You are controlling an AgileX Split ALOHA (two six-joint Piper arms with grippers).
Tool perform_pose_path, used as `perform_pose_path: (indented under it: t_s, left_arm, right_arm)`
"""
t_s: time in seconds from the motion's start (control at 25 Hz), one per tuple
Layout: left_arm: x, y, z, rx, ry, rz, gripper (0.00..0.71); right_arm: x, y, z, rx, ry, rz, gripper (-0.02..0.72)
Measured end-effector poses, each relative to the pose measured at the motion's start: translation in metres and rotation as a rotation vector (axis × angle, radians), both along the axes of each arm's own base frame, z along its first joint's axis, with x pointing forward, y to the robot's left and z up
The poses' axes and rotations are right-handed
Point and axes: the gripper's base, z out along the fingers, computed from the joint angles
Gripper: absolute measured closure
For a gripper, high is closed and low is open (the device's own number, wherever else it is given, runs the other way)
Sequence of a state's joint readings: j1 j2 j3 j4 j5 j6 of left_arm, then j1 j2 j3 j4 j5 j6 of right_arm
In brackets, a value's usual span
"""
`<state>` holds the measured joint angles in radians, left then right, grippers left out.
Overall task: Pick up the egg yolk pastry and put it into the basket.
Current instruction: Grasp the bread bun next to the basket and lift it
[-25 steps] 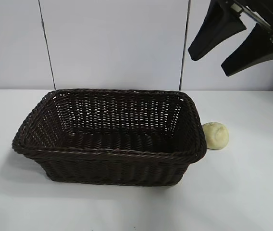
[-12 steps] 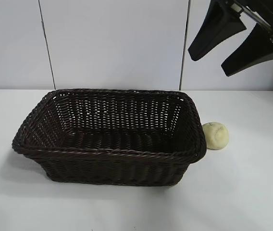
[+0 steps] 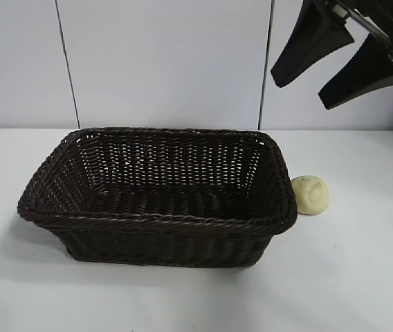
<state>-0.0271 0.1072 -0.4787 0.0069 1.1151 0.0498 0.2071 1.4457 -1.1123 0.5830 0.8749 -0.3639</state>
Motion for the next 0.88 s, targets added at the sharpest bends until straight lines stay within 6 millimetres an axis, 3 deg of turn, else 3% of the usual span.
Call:
perform_pose_path:
  t_s: [0.12, 0.36, 0.6, 0.88]
  left_arm:
    - [-0.016, 0.000, 0.000, -0.004, -0.103, 0.001, 0.148]
    - [-0.018, 0.000, 0.000, -0.005, -0.111, 0.000, 0.148]
    - [-0.018, 0.000, 0.000, -0.005, -0.111, 0.000, 0.148]
    - [-0.018, 0.000, 0.000, -0.005, -0.111, 0.000, 0.148]
  right_arm:
    - [0.000, 0.000, 0.000, 0.000, -0.002, -0.001, 0.197]
    - [0.000, -0.002, -0.001, -0.011, 0.012, -0.024, 0.197]
    - [0.001, -0.017, -0.008, -0.177, 0.045, -0.108, 0.127]
    - [0.000, -0.029, -0.012, -0.332, 0.032, -0.090, 0.114]
